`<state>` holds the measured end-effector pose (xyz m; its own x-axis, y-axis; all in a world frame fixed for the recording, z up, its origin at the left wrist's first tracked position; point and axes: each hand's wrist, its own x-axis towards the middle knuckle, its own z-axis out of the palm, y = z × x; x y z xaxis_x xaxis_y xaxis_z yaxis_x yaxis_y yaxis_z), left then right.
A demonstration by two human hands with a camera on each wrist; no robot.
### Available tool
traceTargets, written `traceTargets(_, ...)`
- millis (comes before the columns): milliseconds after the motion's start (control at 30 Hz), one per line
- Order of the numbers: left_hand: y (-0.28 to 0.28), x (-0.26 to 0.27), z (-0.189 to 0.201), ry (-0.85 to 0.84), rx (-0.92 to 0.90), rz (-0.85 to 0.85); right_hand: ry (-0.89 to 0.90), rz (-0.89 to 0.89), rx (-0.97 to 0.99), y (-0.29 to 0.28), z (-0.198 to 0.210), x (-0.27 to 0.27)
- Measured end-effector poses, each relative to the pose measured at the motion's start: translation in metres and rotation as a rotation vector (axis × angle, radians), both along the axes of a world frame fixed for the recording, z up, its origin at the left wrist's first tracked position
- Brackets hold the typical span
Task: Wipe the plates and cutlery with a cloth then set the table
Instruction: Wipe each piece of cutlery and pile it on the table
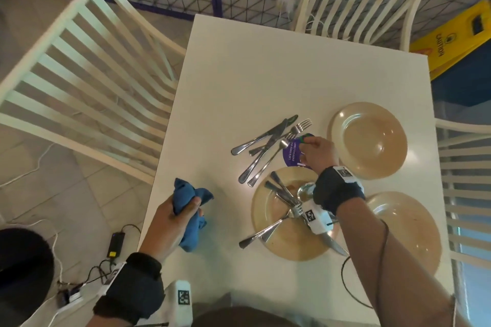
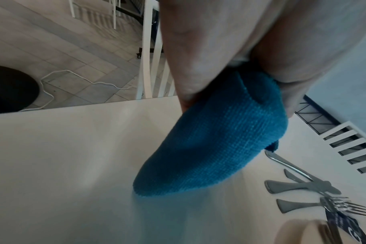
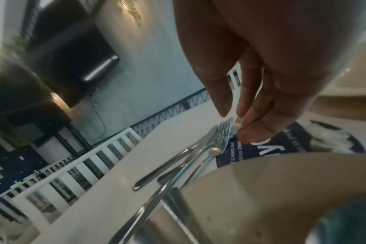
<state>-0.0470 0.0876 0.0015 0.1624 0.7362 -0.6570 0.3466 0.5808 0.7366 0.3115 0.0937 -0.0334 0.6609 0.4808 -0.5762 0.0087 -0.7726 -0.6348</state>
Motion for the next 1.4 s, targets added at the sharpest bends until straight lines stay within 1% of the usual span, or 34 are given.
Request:
traceTargets(67, -0.006, 0.006, 0.003, -0.022, -0.020, 0.018, -0.031, 0.061, -0.006, -0.027, 0.020, -0.012)
traceTargets(133, -0.011, 0.011, 0.006, -0.028, -0.020, 0.016, -0.057, 0.175, -0.073, -0.059, 0.035, -0.031)
traceTargets(200, -0.013, 0.014, 0.008, -0.021, -0.006, -0.001, -0.041, 0.312, -0.213, -0.089, 0.030, -0.049)
traceTargets(233, -0.014, 0.015, 0.008, -0.016, 0.003, -0.014, 0.002, 0.354, -0.273, -0.101, 0.024, -0.057)
traceTargets(300, -0.018, 0.018, 0.010, -0.008, 0.016, -0.045, 0.073, 0.358, -0.341, -0.121, 0.002, -0.068)
traceTargets(367, -0.022, 0.020, 0.010, -0.002, 0.017, -0.072, 0.078, 0.340, -0.381, -0.133, -0.013, -0.074)
traceTargets(433, -0.028, 0.022, 0.013, -0.003, 0.021, -0.095, 0.075, 0.303, -0.380, -0.140, -0.023, -0.078)
traceTargets(533, -0.035, 0.028, 0.022, 0.002, 0.029, -0.127, 0.079, 0.188, -0.344, -0.141, -0.019, -0.081)
traceTargets(633, -0.042, 0.032, 0.028, 0.008, 0.035, -0.163, 0.150, 0.095, -0.283, -0.143, -0.017, -0.082)
traceTargets(667, -0.044, 0.033, 0.028, 0.016, 0.043, -0.171, 0.191, 0.042, -0.249, -0.144, -0.019, -0.082)
traceTargets(767, -0.049, 0.036, 0.028, 0.037, 0.074, -0.240, 0.391, -0.140, -0.164, -0.148, -0.019, -0.083)
traceTargets(833, -0.051, 0.039, 0.027, 0.038, 0.060, -0.273, 0.450, -0.181, -0.143, -0.153, -0.012, -0.085)
traceTargets(933, -0.054, 0.046, 0.025, 0.055, 0.054, -0.329, 0.447, -0.131, -0.080, -0.161, -0.009, -0.087)
traceTargets(1033, -0.057, 0.060, 0.029, 0.069, 0.063, -0.390, 0.486, -0.154, -0.024, -0.171, -0.004, -0.086)
traceTargets(1167, -0.063, 0.091, 0.036, 0.108, 0.131, -0.493, 0.418, -0.107, 0.153, -0.181, 0.013, -0.083)
traceTargets(1233, -0.067, 0.111, 0.041, 0.091, 0.169, -0.514, 0.380, -0.022, 0.239, -0.186, 0.026, -0.079)
traceTargets(1300, -0.071, 0.132, 0.048, 0.040, 0.187, -0.516, 0.374, 0.106, 0.335, -0.189, 0.042, -0.076)
traceTargets(1400, -0.079, 0.157, 0.058, -0.051, 0.139, -0.542, 0.313, 0.309, 0.405, -0.190, 0.069, -0.071)
